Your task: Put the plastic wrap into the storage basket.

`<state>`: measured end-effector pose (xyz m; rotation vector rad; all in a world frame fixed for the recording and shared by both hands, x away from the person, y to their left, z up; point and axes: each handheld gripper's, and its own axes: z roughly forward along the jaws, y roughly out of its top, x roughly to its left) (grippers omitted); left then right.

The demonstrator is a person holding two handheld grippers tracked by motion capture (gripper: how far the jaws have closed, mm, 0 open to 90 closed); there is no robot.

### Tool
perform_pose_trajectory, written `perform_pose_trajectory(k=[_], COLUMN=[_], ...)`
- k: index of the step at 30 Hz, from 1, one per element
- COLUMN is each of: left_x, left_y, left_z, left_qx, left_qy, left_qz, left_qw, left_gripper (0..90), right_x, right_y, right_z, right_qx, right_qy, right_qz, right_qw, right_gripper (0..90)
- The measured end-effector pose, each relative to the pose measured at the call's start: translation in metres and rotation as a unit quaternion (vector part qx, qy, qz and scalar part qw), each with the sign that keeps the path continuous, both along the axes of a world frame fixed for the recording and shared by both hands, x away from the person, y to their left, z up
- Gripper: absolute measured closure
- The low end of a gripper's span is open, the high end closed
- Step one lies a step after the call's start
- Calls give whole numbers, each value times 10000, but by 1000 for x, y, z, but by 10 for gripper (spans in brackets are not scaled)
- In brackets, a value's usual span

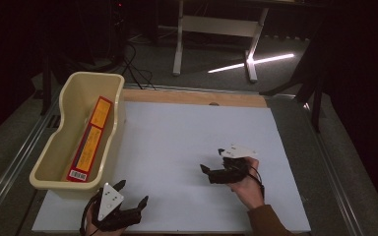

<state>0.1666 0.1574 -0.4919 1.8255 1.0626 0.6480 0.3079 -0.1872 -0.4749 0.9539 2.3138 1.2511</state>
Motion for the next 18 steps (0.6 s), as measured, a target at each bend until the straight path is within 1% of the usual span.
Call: perform_pose_trajectory(k=[3,6,9,10,12,14,16,18], left_x=[0,3,5,5,7,10,11,13], left_y=[0,1,0,0,-1,-3,-4,-6], left_z=[-1,-1,-1,-1,-4,-6,-7,-9], left_qx=[6,41,57,63,105,162,184,242], left_qy=[10,29,31,37,75,138,168,210], left_qz=[24,44,53,48,63,88,84,60], left_qw=[10000,10000,10000,10000,9999,9997,9997,9995], left_gripper=[161,161,161,161,162,164,163,164], right_x=[-7,-14,-24,-28,-37,-43,-45,-46], right_y=[-24,-46,-65,-71,-80,-87,-90,-97], right_z=[-7,-13,-16,-17,-18,-17,-16,-15], right_qx=[85,88,160,183,138,180,220,312], right_qy=[19,29,4,-48,-215,-310,-340,-367], right_qz=[-138,-299,-411,-449,-545,-607,-624,-705], right_qw=[9999,9995,9990,9988,9982,9975,9972,9963], right_gripper=[98,96,96,97,97,97,97,97])
